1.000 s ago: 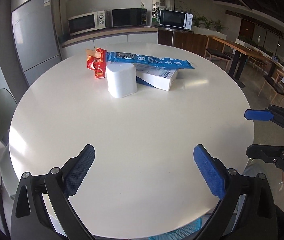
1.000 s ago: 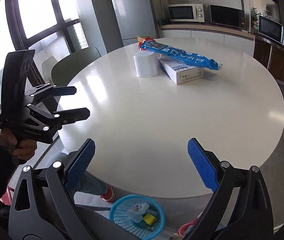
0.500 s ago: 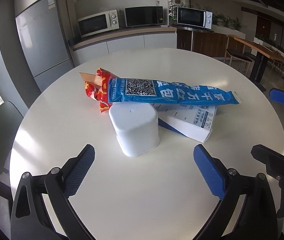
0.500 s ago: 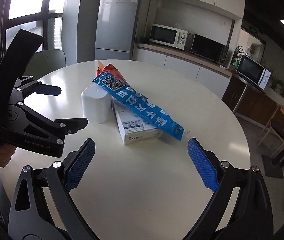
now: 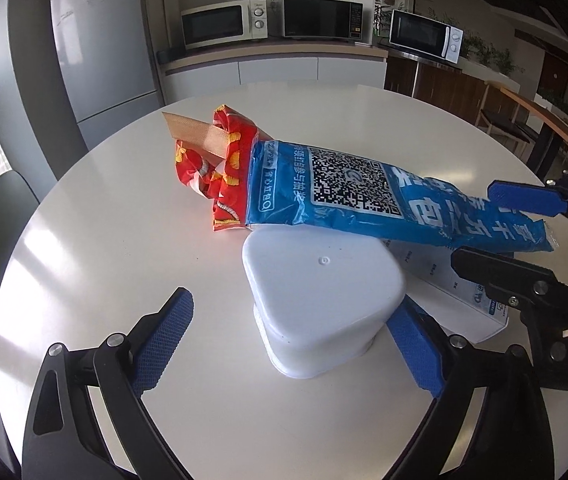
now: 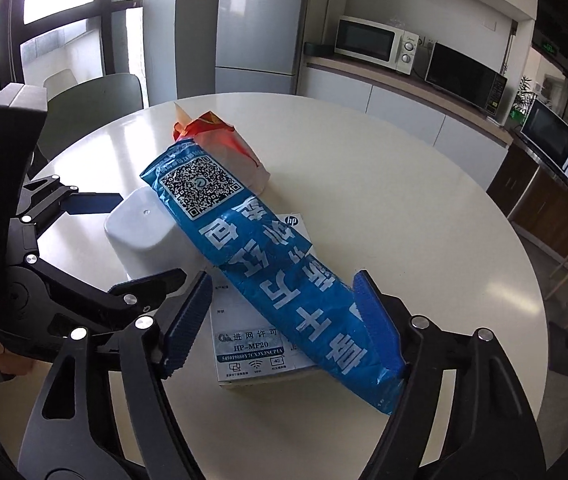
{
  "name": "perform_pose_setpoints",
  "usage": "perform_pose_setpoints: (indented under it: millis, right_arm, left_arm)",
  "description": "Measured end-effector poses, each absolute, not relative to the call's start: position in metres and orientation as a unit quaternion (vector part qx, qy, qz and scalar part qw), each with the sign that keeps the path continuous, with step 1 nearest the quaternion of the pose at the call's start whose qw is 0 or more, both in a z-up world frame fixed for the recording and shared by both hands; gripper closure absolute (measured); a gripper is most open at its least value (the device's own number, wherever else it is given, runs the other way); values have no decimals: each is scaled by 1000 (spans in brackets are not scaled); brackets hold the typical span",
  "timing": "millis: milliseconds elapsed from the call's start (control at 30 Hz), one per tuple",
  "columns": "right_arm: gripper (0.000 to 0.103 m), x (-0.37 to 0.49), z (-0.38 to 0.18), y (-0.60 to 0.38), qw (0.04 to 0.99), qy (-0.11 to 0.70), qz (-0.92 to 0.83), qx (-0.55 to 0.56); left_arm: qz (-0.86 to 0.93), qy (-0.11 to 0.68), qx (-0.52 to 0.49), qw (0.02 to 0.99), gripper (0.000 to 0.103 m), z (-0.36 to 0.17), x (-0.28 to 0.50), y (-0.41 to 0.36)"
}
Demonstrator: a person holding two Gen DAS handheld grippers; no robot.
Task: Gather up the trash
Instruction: 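Grasp the white foam cup with the left tool while the right tool grasps the blue packet, then lift the white cup and blue packet off the table with both tools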
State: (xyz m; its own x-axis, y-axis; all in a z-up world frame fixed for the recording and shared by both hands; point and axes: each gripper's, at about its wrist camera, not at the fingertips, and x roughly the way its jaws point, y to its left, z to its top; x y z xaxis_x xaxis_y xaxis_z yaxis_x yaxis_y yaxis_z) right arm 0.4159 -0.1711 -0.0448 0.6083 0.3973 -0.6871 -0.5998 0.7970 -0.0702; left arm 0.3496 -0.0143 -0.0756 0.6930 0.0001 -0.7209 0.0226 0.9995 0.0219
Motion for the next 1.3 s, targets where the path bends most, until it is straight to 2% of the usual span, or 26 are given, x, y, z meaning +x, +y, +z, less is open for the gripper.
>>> perform_pose_setpoints:
  millis: [133, 200, 267, 567, 933, 1300]
  right_arm:
    - [86, 421, -52, -175, 891, 347, 265, -127]
    - [93, 419, -50, -181, 897, 343, 256, -110]
    - [93, 414, -47, -188, 899, 339, 260, -95]
    - [93, 387, -49, -202, 898, 347, 262, -75]
    - [94, 335, -46, -219, 890, 350, 291, -30]
    - [101, 263, -42, -229, 883, 343, 320, -2]
  left_arm:
    - [-11, 387, 15, 922, 11, -75, 350, -14]
    - [-15, 387, 16, 922, 18, -74, 350, -13]
    - [-17, 392, 17, 920, 37, -74, 351, -14]
    - [-6, 392, 29, 920, 38, -72, 340, -13]
    - [-15, 378, 22, 925, 38, -54, 286, -3]
    - [-43, 371, 23, 927, 38, -45, 219, -15]
